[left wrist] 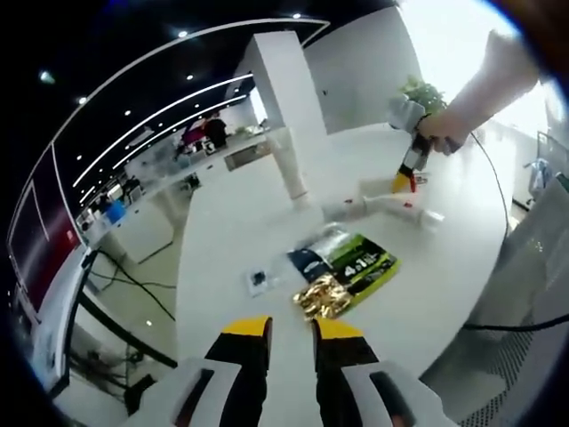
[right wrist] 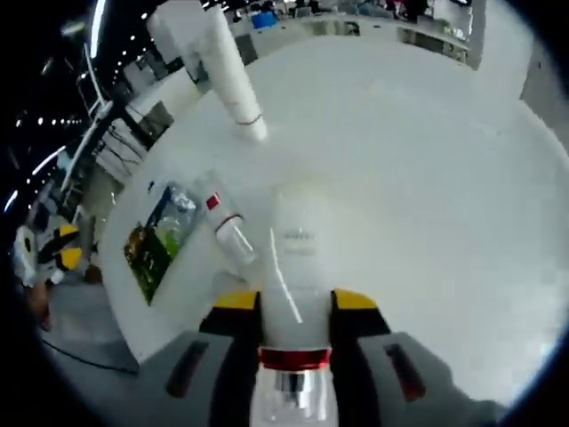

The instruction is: Arrange the skincare products in the storage area until every visible bottle or jar stands upright without overlapping.

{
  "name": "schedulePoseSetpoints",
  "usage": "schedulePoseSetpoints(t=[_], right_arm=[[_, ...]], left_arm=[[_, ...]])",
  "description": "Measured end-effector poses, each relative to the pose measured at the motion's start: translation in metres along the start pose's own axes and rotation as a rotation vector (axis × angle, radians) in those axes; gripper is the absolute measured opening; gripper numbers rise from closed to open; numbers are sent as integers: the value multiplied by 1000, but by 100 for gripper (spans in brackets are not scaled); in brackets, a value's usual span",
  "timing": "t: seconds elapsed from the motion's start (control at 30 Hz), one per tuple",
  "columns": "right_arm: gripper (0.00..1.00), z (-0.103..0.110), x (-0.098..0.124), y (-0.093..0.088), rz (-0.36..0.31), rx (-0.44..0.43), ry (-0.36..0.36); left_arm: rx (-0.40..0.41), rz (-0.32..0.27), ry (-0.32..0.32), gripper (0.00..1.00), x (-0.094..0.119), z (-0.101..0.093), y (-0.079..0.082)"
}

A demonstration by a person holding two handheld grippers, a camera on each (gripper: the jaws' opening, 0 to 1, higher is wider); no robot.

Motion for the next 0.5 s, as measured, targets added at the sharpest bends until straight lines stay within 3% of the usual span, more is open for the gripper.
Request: schedulePoseSetpoints(t=[0.17, 0.27, 0.37, 0.5], right_arm=[[28, 2, 6, -6, -26, -166, 55], [28, 5, 8, -11, -23, -210, 69], [28, 9, 10, -15, -6, -197, 61], [28, 12, 14, -15, 60, -86, 18]], left_arm=[[9, -6, 11, 19, 1, 2, 0], [13, -2, 10, 19, 2, 2, -1], [17, 1, 8, 20, 1, 2, -2], [13, 3, 14, 20, 3, 2, -3]])
Point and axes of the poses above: the point that each gripper's makers call its tool centre point, and the gripper's own axes: x roughly backward along the fingers, z roughly to its left, y roughly out of its top, the point moved 6 cm from there along x, roughly backward along the fingers, and after that the axes turned 6 degrees about -x, right-handed, at the moved point
